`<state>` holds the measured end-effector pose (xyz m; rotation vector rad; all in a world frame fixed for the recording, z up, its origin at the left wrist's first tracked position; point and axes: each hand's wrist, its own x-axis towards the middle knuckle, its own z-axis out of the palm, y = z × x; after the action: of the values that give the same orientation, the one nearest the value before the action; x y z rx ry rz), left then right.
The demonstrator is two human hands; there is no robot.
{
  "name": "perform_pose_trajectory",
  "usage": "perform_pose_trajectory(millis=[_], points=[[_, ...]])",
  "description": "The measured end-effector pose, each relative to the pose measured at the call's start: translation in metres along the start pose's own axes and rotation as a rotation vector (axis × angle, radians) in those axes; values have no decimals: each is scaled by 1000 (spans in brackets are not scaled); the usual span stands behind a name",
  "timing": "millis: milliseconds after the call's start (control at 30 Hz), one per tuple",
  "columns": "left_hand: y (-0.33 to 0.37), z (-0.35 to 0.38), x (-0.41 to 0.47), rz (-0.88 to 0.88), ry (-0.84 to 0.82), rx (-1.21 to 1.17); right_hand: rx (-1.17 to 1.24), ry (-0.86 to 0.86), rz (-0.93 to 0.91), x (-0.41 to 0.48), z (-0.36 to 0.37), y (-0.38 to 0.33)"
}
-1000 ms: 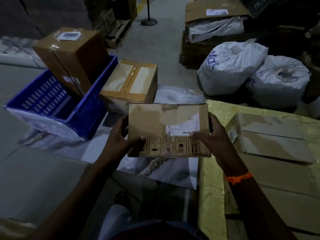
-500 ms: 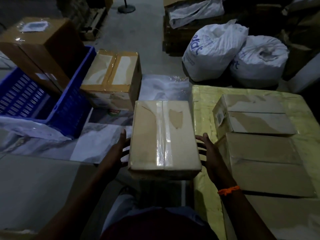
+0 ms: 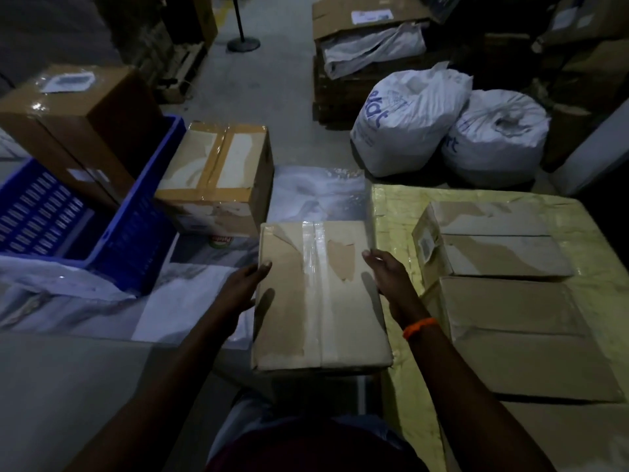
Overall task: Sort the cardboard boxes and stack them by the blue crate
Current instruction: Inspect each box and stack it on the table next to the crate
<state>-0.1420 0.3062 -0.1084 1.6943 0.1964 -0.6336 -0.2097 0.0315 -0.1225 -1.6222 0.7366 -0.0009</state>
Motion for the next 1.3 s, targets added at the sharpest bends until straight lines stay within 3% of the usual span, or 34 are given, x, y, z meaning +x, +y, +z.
perform_pose_trajectory(millis=[200,433,633,1067,1233,1300], points=[[32,9,17,-51,-2,-98,138,-39,89,13,5,-40],[64,5,13,71,-82,-220,336,-24,13,13,-24,-65],[92,5,-4,258,-47,-338,532,-97,-43,-1,-51,-86],[31,7,-37,297,138,-329,465,-42,-77,-29,-45,-38],[31,-4,-34,383,98,-239,294,33,-285,-37,-38,-41],[43,-3,-31,492,197,-26,215,131,-404,-36,-35,-53]])
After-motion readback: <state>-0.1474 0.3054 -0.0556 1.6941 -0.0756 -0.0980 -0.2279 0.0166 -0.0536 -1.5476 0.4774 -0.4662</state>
